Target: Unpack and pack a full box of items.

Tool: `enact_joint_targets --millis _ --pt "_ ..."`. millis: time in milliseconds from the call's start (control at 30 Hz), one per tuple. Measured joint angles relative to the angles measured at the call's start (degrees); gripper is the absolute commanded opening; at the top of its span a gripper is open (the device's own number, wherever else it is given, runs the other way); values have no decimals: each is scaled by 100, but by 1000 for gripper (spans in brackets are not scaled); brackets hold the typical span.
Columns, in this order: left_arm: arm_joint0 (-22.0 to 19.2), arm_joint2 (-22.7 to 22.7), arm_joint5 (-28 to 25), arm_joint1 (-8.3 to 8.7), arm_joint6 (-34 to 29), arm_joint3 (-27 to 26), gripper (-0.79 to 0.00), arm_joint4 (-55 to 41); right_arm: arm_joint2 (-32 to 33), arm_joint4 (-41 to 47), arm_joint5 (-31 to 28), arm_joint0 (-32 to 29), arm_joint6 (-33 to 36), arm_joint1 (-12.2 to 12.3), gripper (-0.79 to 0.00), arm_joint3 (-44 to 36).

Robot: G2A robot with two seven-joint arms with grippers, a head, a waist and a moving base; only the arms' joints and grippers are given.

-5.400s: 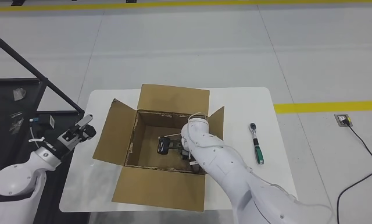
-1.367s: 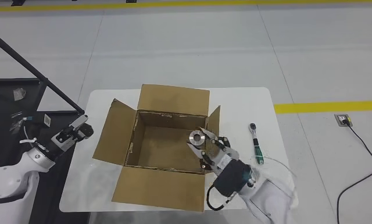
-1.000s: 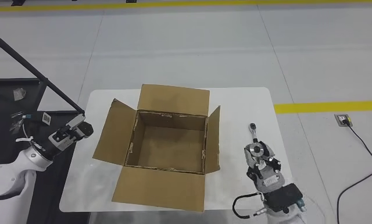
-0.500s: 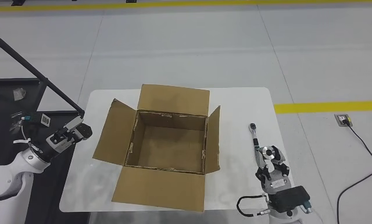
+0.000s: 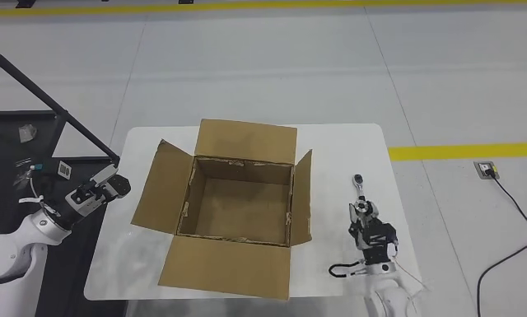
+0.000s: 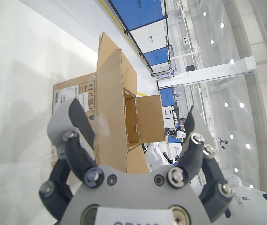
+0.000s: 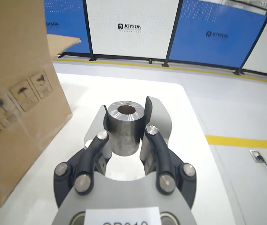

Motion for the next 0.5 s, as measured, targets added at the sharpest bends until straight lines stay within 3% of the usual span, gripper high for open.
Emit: enact_joint_targets --millis 200,500 --pt "0 0 0 0 0 0 0 0 -51 -57 -173 358 -177 17 -785 927" --pt "0 0 0 0 0 0 0 0 -199 -314 -491 618 -266 55 -785 1480"
